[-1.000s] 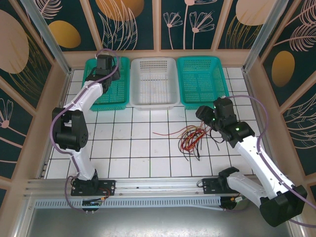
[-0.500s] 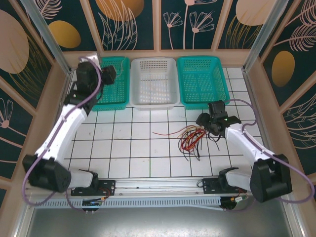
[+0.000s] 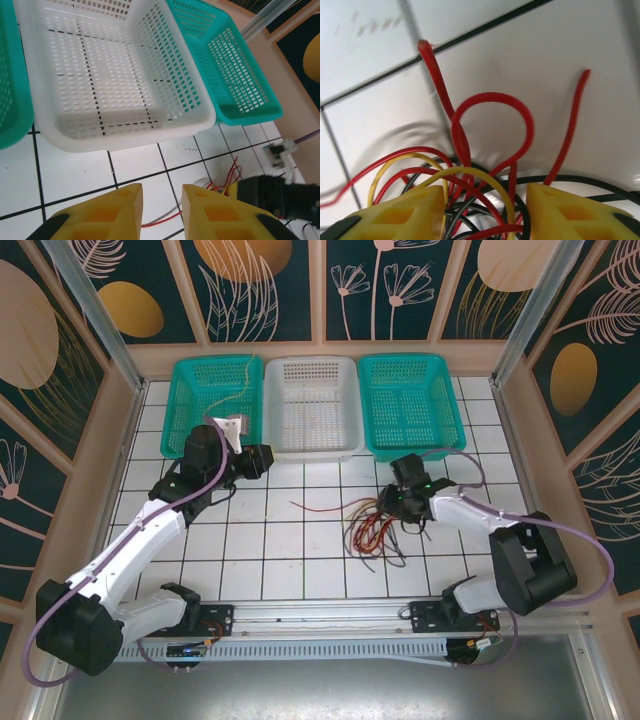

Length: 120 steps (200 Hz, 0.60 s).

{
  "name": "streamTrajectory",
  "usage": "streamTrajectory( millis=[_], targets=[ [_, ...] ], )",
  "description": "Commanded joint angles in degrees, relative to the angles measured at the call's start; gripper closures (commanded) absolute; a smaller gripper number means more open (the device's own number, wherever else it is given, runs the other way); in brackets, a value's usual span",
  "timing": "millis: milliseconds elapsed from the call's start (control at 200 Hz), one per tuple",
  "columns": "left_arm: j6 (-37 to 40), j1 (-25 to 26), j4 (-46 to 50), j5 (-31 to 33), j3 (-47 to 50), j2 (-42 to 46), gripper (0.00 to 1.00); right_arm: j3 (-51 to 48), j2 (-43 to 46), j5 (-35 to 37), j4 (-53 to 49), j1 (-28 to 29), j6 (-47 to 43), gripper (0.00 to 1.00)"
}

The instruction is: Untangle the cables

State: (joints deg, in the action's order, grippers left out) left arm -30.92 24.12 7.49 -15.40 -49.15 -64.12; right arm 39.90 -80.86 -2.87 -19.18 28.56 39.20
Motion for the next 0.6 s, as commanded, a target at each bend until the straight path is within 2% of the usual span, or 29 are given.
streamTrajectory(
  millis=[0,115,205,330,435,596],
  targets=[
    [-2.72,-0.21,-4.87,-1.88,0.82,0.33,0.74,3.98,-3.39,-0.12,2.42,6.11,2.92,0.58],
    [-3.51,-0.21,-5.89,-1.38,1.66,-0.45,0.74,8.62,-7.79,-0.21,3.49,11.5,4.6,0.58],
    [-3.62,-0.21,-5.82,-1.56,2.04,-1.0,0.74,13.23,-10.64,2.53,0.98,14.29,4.55,0.56],
    [-3.38,-0.21,-5.39,-0.81,2.98,-0.42,0.72,16.58,-10.26,5.73,-2.42,15.29,4.1,0.49],
    [-3.36,-0.16,-5.42,-0.51,3.92,-0.22,0.71,17.37,-7.83,7.08,-4.75,15.3,3.99,0.48],
    [-3.45,-0.21,-6.03,-0.34,4.68,-0.75,0.72,16.64,-6.28,5.52,-6.91,15.87,6.01,0.6]
  ],
)
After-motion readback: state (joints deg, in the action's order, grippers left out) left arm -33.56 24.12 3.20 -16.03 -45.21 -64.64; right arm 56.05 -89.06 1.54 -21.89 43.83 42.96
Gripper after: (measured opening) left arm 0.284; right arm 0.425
